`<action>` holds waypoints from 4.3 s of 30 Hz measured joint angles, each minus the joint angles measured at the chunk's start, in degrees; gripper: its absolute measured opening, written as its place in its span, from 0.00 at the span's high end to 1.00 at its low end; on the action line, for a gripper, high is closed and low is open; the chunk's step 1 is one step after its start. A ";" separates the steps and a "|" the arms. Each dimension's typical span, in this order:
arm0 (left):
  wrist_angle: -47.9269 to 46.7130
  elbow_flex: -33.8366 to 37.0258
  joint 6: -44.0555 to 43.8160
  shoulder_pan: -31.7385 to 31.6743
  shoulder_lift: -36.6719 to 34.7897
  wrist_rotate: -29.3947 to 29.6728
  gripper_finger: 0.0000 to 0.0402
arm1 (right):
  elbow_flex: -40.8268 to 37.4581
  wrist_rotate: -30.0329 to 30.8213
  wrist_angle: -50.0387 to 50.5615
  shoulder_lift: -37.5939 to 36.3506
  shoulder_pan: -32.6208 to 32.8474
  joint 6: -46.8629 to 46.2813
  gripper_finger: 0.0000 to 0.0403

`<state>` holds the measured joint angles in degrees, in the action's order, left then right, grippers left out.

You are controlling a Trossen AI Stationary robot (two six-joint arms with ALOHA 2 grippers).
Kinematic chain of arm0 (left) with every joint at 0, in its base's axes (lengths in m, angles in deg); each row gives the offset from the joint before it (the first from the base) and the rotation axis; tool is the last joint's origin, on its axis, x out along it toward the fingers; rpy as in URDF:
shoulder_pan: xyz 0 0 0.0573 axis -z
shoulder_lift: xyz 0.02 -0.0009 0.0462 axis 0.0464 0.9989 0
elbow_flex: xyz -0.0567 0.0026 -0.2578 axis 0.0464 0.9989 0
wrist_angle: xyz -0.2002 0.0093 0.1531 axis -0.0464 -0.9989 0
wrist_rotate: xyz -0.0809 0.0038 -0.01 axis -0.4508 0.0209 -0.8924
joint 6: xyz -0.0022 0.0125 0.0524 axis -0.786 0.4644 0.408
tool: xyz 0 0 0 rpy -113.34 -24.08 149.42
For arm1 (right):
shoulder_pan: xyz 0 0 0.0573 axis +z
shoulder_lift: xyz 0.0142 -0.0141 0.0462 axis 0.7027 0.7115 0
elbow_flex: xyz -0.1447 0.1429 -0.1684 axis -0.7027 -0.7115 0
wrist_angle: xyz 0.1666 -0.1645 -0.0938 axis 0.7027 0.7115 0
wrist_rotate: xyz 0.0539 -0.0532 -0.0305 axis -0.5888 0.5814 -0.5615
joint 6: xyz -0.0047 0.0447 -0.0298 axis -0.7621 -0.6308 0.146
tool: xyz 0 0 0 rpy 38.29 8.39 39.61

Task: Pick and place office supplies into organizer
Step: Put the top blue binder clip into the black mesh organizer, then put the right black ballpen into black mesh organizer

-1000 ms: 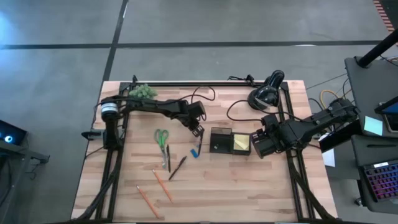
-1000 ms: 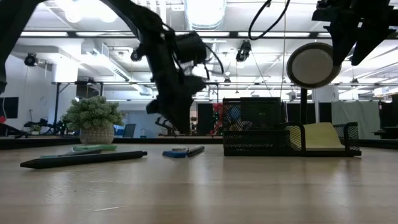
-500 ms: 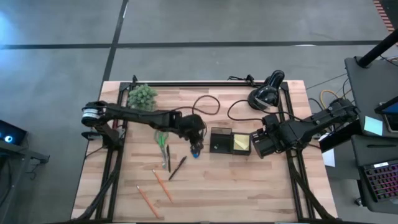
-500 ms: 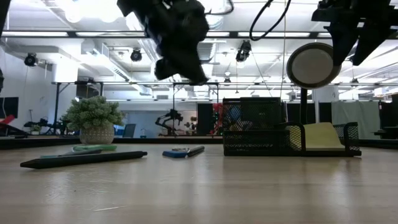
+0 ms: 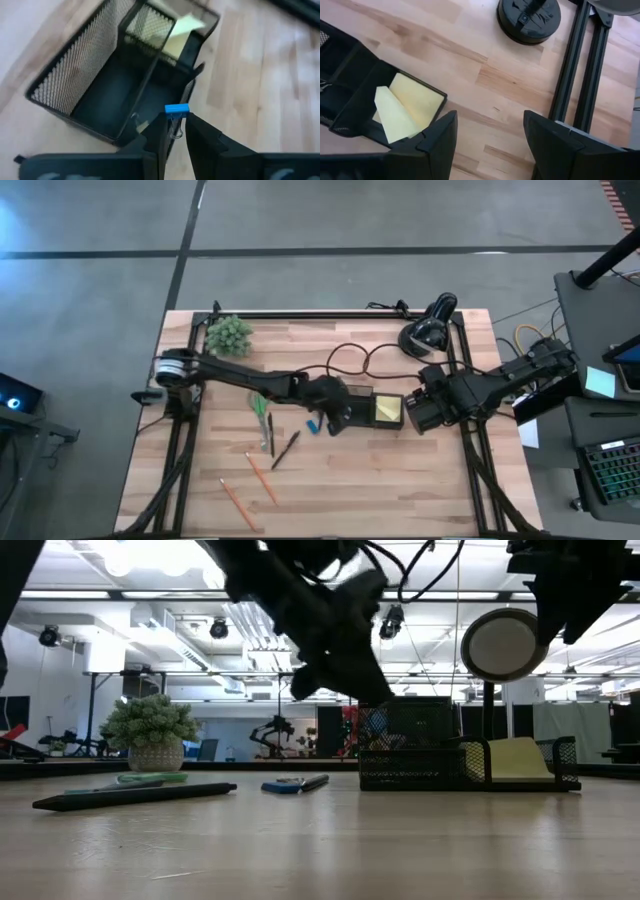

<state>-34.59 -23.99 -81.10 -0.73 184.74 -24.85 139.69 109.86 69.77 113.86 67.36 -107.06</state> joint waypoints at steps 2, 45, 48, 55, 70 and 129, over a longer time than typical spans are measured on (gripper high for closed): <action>-0.78 -2.15 0.03 -0.07 1.74 -0.52 0.88 | 0.00 0.04 -0.02 0.00 0.00 0.10 0.46; -33.67 -8.26 -31.22 -0.08 0.08 7.15 0.72 | -1.70 0.72 0.00 0.00 -0.02 0.00 0.46; -33.94 -8.02 -31.60 -0.44 1.65 8.74 0.72 | -1.55 1.04 -0.02 0.00 -0.02 0.01 0.46; -32.45 -8.17 -31.54 -0.49 6.17 8.56 0.72 | -1.60 1.09 0.02 0.00 -0.02 0.17 0.46; -27.65 -7.78 -31.12 0.49 9.58 8.72 0.72 | -1.57 1.09 -0.01 0.00 -0.02 0.42 0.46; -36.68 -7.62 -33.05 9.28 -6.78 19.43 0.97 | -1.53 1.97 -0.46 0.00 -0.02 1.92 0.46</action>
<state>-71.27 -31.61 -114.14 8.55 177.96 -5.42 138.16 111.83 69.32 113.86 67.34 -105.13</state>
